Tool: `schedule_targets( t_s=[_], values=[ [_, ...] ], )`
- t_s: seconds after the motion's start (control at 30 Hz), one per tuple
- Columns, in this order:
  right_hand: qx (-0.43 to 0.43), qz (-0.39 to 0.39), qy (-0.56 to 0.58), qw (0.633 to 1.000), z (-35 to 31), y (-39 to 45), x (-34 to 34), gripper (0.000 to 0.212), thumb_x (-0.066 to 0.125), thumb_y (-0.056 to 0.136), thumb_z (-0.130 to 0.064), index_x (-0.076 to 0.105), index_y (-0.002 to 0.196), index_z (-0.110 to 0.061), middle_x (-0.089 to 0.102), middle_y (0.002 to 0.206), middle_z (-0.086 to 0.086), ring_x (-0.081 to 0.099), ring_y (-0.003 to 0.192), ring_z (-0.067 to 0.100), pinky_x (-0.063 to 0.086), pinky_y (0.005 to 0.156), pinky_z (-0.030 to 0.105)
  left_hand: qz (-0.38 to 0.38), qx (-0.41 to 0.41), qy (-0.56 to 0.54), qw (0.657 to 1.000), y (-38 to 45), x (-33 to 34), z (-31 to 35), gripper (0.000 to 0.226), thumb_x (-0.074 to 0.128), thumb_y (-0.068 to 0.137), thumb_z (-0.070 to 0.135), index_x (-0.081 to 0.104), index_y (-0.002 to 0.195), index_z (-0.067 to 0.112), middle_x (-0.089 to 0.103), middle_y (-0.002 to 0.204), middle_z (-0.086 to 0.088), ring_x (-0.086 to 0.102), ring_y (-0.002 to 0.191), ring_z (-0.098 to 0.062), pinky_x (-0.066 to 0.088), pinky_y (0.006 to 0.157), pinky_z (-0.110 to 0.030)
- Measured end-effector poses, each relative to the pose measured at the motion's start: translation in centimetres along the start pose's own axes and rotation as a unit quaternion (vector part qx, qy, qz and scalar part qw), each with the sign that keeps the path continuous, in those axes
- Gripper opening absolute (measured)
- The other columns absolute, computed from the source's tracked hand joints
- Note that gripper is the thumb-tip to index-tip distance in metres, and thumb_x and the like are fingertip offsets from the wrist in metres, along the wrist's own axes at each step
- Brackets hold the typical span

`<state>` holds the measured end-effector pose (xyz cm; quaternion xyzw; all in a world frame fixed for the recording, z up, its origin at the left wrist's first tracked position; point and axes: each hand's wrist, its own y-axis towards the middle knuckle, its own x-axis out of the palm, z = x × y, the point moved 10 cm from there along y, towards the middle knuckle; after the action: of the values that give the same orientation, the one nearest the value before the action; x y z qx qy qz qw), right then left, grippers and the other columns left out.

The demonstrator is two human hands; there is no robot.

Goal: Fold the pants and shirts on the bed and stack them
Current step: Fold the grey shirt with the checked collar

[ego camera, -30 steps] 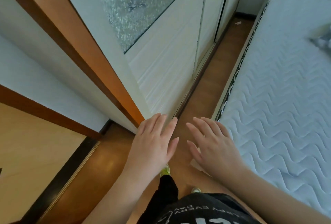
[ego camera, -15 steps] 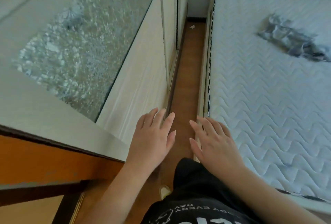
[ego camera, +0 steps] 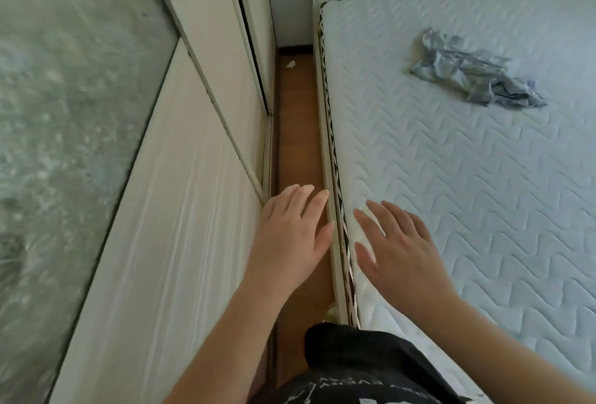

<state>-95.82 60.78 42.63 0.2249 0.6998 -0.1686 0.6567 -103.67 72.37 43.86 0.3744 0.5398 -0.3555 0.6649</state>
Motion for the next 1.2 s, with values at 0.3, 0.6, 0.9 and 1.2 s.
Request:
schedule_targets(
  t_s=[0.3,0.6,0.9,1.2],
  values=[
    [0.051,-0.001,0.027,0.998,5.6,9.6,-1.4,0.046,0.059,0.094,-0.034,0.058,0.135,-0.013,0.056,0.14,0.011,0.053,0.129,0.033,0.042,0.106,0.049,-0.003,0.087,0.042,0.995,11.2,-0.7,0.7,0.05,0.038,0.101,0.046,0.047,0.143,0.02,0.052,0.142,-0.005,0.041,0.137,-0.026,0.029,0.116,-0.044],
    [0.151,0.04,0.04,0.987,11.1,17.3,-1.9,0.049,0.051,0.096,-0.039,0.053,0.139,-0.016,0.052,0.144,0.009,0.048,0.133,0.03,0.038,0.109,0.046,-0.016,0.184,0.057,0.981,23.9,0.6,1.9,0.055,0.031,0.101,0.05,0.047,0.144,0.021,0.049,0.145,-0.006,0.037,0.141,-0.027,0.023,0.12,-0.046],
    [0.28,0.03,0.014,0.959,15.4,27.1,0.1,0.049,0.049,0.096,-0.041,0.054,0.138,-0.017,0.051,0.145,0.007,0.048,0.133,0.027,0.037,0.11,0.043,-0.039,0.312,-0.003,0.949,39.9,4.3,3.5,0.048,0.037,0.102,0.042,0.049,0.142,0.018,0.05,0.144,-0.01,0.042,0.137,-0.029,0.03,0.115,-0.045],
    [0.453,0.073,-0.016,0.888,20.1,29.1,-1.8,0.049,0.06,0.09,-0.037,0.058,0.134,-0.015,0.056,0.14,0.008,0.054,0.128,0.028,0.042,0.106,0.045,-0.054,0.47,-0.02,0.881,46.8,6.2,9.0,0.044,0.047,0.097,0.04,0.056,0.134,0.018,0.056,0.137,-0.009,0.05,0.13,-0.029,0.038,0.108,-0.046]
  ],
)
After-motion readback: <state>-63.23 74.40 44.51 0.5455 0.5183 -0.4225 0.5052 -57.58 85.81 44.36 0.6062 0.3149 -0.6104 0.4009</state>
